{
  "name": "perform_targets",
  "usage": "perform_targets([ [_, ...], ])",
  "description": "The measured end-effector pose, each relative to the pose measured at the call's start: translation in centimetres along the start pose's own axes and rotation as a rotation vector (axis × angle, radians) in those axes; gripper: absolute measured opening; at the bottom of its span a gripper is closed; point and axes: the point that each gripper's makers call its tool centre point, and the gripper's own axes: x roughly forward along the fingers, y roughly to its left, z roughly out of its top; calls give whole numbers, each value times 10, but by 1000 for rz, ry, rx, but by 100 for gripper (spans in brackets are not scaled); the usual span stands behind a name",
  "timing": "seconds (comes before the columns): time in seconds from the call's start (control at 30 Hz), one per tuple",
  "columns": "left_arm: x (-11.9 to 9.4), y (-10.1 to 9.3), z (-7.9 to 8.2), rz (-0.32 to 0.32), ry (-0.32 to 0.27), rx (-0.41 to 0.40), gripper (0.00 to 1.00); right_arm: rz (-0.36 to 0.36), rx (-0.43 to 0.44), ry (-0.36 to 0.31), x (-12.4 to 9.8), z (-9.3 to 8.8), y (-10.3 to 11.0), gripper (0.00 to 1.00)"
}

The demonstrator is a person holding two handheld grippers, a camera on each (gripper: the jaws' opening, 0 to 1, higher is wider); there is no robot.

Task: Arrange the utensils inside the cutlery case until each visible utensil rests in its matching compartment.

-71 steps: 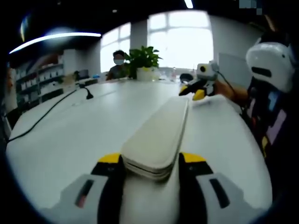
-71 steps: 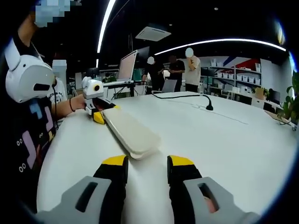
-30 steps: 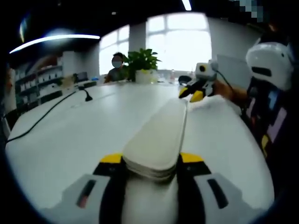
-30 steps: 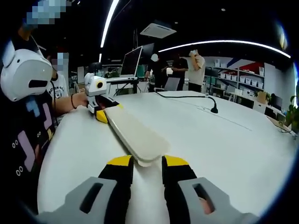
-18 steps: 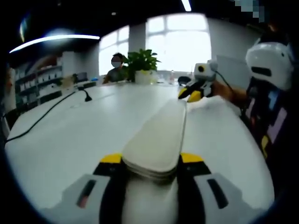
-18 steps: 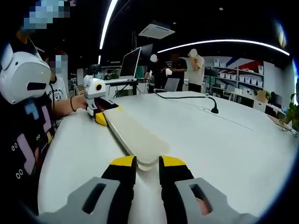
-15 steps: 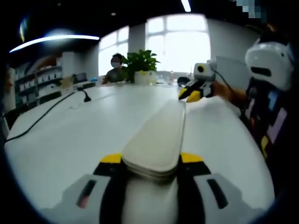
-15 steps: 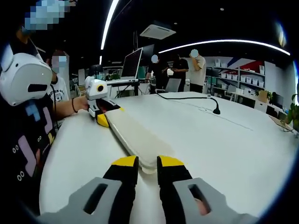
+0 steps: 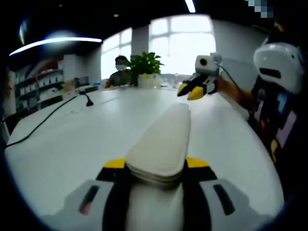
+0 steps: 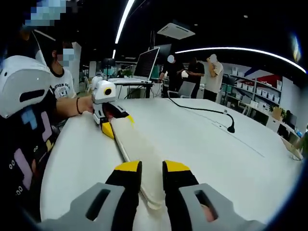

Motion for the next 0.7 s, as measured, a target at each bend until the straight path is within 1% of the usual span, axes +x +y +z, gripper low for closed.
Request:
perform_targets([
  [0.03, 0, 0, 0, 0, -2, 0, 46, -10, -25, 13, 5, 3, -1, 17],
  [0.1, 0, 0, 0, 0, -4, 1, 45, 13, -49, 21, 17, 13, 4, 17],
  [0.13, 0, 0, 0, -2, -5, 0, 45, 31, -73, 24, 24, 18, 8, 17],
  [0.2, 0, 0, 0, -4, -6, 1, 45, 89, -131, 46, 37, 25, 20, 16],
  [0.27, 0, 0, 0, -4, -6, 3, 45, 126, -158, 40, 49, 34, 28, 17],
  [0.33, 0, 0, 0, -3, -7, 3, 45, 149, -147, 38, 61, 43, 31, 17],
  [0.37, 0, 0, 0, -3, -7, 4, 45, 173, -144, 41, 65, 45, 35, 17],
  [0.5, 1, 0, 0, -3, -7, 4, 45, 214, -133, 52, 81, 54, 42, 17],
  [0.57, 1, 0, 0, -3, -7, 4, 45, 248, -137, 100, 88, 52, 49, 16],
  [0.6, 1, 0, 0, -2, -6, 4, 45, 254, -131, 109, 92, 53, 52, 16],
  [0.67, 1, 0, 0, -1, -5, 4, 45, 293, -95, 148, 97, 53, 60, 14],
  [0.7, 1, 0, 0, -1, -5, 4, 45, 309, -104, 158, 100, 54, 63, 12],
])
